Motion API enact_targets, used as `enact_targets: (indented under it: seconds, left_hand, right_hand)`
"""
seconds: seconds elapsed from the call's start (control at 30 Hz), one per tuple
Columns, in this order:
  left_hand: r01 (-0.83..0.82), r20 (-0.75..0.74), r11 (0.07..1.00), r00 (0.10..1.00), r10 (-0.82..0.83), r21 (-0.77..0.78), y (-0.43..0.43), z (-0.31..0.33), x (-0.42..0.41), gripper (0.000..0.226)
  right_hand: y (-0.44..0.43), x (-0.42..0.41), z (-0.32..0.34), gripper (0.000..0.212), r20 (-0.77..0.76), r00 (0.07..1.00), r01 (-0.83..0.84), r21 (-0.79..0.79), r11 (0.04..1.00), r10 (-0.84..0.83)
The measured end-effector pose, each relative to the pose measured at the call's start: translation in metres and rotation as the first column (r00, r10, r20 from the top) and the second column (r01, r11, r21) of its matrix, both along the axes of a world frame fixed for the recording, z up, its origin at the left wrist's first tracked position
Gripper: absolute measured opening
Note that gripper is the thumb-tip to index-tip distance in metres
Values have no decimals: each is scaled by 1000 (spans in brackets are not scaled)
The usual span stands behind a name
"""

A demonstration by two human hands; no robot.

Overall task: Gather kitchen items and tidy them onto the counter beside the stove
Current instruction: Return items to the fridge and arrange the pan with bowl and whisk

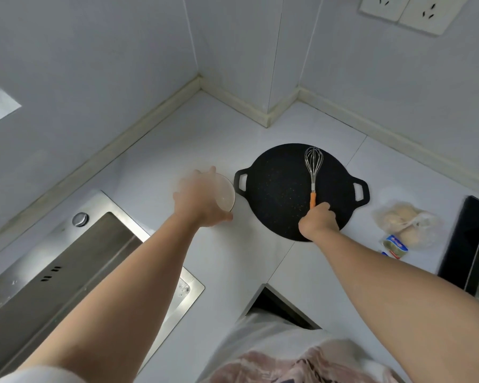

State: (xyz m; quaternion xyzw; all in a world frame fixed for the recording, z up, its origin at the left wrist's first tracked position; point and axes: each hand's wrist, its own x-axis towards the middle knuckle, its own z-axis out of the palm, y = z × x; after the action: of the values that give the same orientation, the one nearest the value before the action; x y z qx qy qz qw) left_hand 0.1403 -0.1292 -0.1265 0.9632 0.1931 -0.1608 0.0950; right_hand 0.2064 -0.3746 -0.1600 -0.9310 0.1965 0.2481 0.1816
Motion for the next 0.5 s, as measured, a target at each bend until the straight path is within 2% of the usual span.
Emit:
enact_targets:
  seconds: [0.3, 0.4, 0.5]
  left_hand:
    - [-22, 87, 998, 996, 28, -62, 4, -6, -13, 137]
    - [-58, 266, 994, 961, 80, -90, 7, -2, -24, 117]
    - [-147, 430, 962, 871, 237, -232, 10, 0, -36, 89]
  right_hand:
    - [0, 3, 4, 39, -3, 1000, 30, -9, 999, -30]
    - [-1, 4, 11, 22, -35, 998, 50, 2, 999, -50]
    - [-1, 4, 15, 13, -32, 994, 107, 66, 992, -105]
